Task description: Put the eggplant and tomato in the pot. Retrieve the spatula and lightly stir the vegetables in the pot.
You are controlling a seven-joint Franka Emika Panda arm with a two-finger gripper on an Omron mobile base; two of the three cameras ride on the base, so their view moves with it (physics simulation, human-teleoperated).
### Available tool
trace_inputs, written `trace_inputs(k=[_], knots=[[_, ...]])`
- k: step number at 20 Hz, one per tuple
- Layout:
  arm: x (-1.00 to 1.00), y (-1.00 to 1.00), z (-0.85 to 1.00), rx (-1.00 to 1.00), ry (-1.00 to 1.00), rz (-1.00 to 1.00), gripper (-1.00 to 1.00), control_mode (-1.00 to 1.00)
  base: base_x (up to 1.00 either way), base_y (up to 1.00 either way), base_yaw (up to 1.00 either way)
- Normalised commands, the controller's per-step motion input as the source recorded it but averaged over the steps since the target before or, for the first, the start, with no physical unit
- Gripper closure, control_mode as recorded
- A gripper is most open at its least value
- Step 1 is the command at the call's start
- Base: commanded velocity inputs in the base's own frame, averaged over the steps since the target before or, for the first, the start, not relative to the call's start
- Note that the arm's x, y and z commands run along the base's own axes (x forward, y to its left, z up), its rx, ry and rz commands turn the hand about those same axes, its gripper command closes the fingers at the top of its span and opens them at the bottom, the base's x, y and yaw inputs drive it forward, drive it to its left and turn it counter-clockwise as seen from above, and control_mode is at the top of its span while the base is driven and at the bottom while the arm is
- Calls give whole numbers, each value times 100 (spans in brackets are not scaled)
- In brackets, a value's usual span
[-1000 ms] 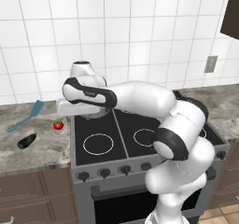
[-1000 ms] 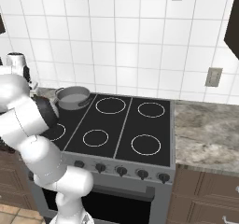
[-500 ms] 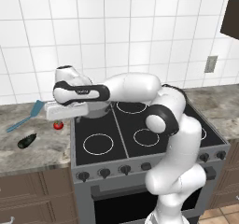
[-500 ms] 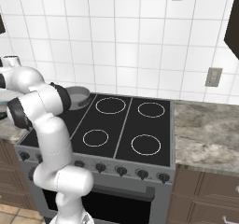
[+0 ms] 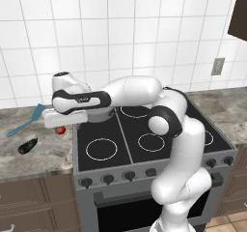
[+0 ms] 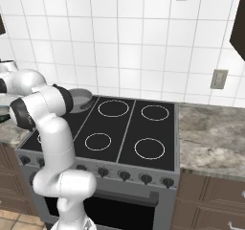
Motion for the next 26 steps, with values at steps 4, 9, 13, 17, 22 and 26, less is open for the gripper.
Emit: trace_inputs(k=[4,9,13,17,22,26], knots=[[0,20,0,3,-2,-10,-100,-100,0,0,0],[1,26,-2,6,-2,-14,-100,-100,0,0,0],[0,32,-10,10,-2,-17,-100,-100,0,0,0],[0,36,-4,9,0,-15,-100,-100,0,0,0],[0,47,0,0,0,-2,-100,-100,0,0,0],[0,32,0,0,5,0,-100,-100,0,0,0]])
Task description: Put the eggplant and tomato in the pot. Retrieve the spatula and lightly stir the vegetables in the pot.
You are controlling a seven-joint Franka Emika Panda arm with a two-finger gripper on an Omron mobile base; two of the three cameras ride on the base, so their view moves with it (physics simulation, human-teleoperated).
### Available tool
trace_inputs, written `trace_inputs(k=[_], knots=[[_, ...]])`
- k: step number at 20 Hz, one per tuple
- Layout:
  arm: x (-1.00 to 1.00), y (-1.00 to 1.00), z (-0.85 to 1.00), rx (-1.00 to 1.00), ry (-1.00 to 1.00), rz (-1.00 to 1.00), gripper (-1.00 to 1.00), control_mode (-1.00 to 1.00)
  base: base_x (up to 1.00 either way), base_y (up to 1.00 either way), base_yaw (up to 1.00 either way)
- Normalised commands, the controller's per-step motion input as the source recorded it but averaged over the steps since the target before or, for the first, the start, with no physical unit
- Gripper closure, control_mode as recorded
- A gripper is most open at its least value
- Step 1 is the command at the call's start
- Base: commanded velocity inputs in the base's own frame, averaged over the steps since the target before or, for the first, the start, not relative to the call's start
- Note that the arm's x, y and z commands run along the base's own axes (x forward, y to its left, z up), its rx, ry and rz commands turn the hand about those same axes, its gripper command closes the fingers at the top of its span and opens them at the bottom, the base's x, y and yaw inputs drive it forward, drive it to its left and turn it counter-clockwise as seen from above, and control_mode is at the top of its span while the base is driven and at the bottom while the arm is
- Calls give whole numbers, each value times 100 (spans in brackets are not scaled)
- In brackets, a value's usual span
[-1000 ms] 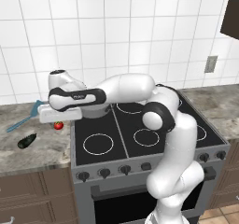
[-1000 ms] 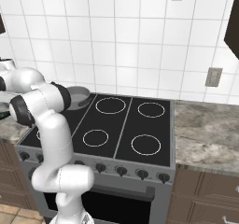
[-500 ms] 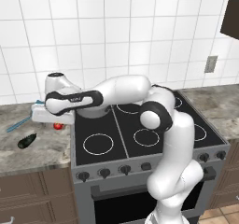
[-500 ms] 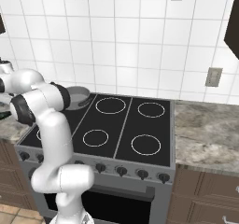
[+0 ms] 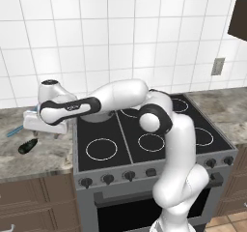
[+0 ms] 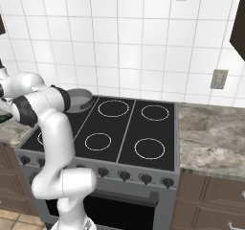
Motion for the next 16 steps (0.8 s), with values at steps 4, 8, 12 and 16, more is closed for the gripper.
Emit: trace_inputs(k=[4,8,12,16], knots=[[8,22,0,-5,5,0,-100,-100,0,0,0],[6,27,-6,-4,0,0,-100,-100,0,0,0],[8,27,-12,-2,0,0,-100,-100,0,0,0],[23,33,-1,-4,0,0,-100,-100,0,0,0]])
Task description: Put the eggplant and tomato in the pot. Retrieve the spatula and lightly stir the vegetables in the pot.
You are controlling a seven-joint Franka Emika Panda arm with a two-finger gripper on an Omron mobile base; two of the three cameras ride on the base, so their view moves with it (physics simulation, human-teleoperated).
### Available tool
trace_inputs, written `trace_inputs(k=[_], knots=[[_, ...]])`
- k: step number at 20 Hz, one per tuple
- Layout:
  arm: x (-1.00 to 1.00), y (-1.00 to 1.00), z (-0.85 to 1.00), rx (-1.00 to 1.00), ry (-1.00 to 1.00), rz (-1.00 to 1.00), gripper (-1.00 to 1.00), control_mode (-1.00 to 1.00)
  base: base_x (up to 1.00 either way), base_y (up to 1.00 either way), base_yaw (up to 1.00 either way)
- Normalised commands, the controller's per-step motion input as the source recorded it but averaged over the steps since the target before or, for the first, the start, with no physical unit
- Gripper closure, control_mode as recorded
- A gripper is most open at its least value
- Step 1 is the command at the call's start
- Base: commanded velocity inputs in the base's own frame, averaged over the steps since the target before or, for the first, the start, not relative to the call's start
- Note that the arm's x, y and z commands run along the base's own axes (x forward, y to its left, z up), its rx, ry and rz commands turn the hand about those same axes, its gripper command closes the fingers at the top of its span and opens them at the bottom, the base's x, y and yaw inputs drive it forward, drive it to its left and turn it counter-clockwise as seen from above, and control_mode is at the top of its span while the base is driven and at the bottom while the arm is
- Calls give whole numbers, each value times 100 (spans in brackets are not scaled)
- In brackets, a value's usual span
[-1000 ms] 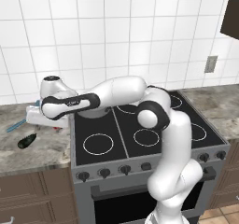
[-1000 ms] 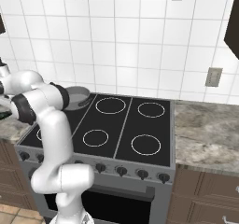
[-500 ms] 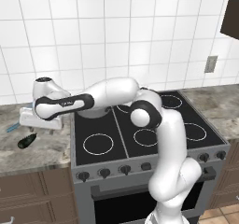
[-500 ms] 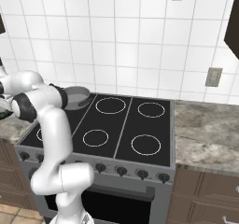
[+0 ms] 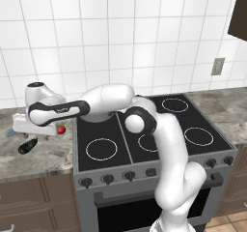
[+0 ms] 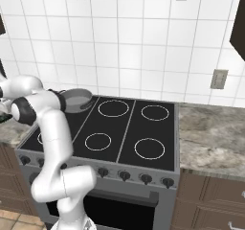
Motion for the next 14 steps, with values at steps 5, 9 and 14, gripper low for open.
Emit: trace_inputs(k=[5,9,14], knots=[[7,28,-11,0,-3,0,-100,-100,0,0,0],[1,19,-23,0,-9,0,-100,-100,0,0,0],[0,8,-37,0,-10,0,-100,-100,0,0,0]])
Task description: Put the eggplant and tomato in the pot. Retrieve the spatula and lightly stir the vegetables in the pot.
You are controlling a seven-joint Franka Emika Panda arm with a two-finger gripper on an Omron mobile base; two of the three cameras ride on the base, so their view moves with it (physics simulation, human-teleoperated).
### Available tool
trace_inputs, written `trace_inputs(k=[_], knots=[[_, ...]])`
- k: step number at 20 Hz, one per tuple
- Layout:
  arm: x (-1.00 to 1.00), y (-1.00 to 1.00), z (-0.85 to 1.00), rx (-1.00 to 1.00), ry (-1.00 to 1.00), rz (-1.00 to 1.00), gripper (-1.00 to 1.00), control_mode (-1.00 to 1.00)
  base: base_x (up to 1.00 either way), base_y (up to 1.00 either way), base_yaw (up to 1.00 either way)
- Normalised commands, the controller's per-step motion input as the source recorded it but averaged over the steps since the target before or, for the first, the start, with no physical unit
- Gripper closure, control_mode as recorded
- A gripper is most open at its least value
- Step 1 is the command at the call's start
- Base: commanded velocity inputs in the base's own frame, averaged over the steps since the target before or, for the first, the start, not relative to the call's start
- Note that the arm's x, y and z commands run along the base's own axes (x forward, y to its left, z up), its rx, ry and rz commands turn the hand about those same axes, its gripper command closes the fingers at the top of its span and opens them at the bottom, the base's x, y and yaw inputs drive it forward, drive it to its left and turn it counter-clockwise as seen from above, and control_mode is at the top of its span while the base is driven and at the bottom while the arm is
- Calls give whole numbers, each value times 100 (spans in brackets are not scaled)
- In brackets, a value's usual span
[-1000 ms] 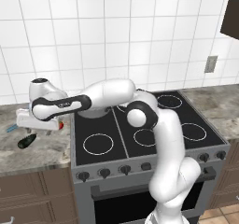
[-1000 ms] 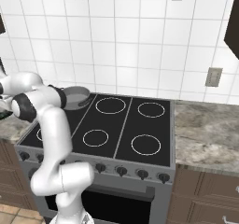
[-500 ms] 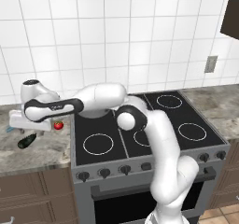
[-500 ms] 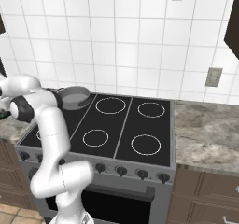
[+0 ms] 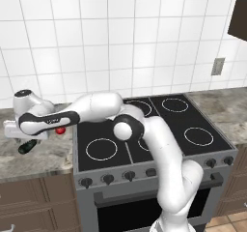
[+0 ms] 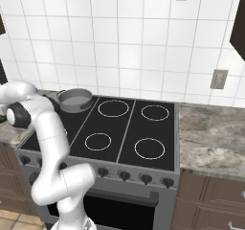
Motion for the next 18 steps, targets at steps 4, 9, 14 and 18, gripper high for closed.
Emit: trace_inputs(k=[4,9,14,18], knots=[[10,2,-16,0,-9,0,-100,-100,0,0,0],[19,4,-9,0,0,0,-100,-100,0,0,0],[12,18,-7,0,4,0,-100,-100,0,0,0],[26,16,-2,0,8,0,-100,-100,0,0,0]])
